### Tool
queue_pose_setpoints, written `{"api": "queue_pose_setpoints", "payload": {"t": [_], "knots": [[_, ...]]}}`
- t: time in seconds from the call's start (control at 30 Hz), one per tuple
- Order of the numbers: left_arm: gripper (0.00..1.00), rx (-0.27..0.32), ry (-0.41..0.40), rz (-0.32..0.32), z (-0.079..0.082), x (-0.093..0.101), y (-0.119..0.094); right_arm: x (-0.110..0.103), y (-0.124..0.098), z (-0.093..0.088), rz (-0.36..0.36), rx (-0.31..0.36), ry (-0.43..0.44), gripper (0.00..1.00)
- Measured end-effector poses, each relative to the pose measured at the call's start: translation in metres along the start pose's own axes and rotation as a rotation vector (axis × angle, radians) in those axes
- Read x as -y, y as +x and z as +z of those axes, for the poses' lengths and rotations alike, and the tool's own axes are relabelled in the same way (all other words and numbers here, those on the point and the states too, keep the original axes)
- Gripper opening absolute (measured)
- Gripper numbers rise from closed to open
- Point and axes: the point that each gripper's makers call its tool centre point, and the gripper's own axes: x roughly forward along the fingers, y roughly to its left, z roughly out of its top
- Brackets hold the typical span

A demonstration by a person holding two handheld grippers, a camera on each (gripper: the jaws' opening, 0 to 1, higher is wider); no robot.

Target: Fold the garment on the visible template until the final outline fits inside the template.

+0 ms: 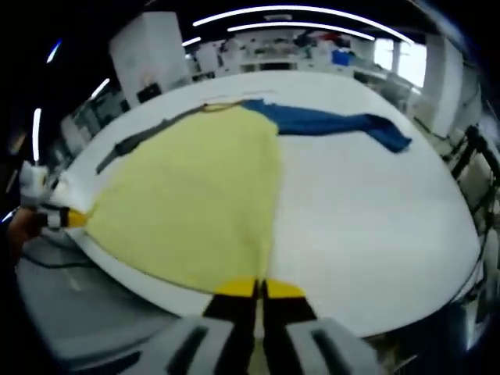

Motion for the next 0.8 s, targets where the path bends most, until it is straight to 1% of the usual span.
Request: {"api": "queue_pose_setpoints", "payload": {"t": [0.17,0.33,0.5,0.53,0.6,0.63,0.67,0.7,0.73,0.8], "knots": [[0.0,-0.028,-0.049,-0.001,-0.006,-0.001,0.005,0.003,0.002,0.0,-0.011,-0.002,0.007,0.0],[0.0,-0.034,-0.025,0.004,-0.007,-0.002,0.007,0.003,0.004,-0.002,-0.005,-0.006,0.004,0.0],[0.01,-0.036,-0.017,-0.003,-0.006,0.002,0.006,0.004,0.004,-0.002,0.001,-0.006,0.058,0.0],[0.02,-0.039,-0.004,0.001,-0.006,0.002,0.006,0.002,0.003,-0.003,-0.001,-0.006,0.06,0.0],[0.05,-0.038,0.003,0.001,-0.006,0.001,0.006,0.001,0.002,-0.002,0.0,-0.002,0.081,0.0],[0.1,-0.035,0.004,0.002,-0.005,0.002,0.005,0.0,0.002,-0.002,0.003,-0.003,0.089,0.0],[0.14,-0.029,0.006,0.004,-0.004,0.002,0.004,0.001,0.001,-0.001,0.009,-0.003,0.096,0.03],[0.18,-0.003,0.016,0.007,0.001,0.002,0.003,0.001,0.0,0.0,0.011,0.002,0.1,0.06],[0.24,0.021,0.021,0.012,0.005,0.002,0.002,0.0,0.0,0.002,0.014,0.006,0.103,0.13],[0.31,0.044,0.032,0.011,0.011,0.004,-0.001,-0.001,-0.001,0.006,0.024,0.013,0.109,0.23]]}}
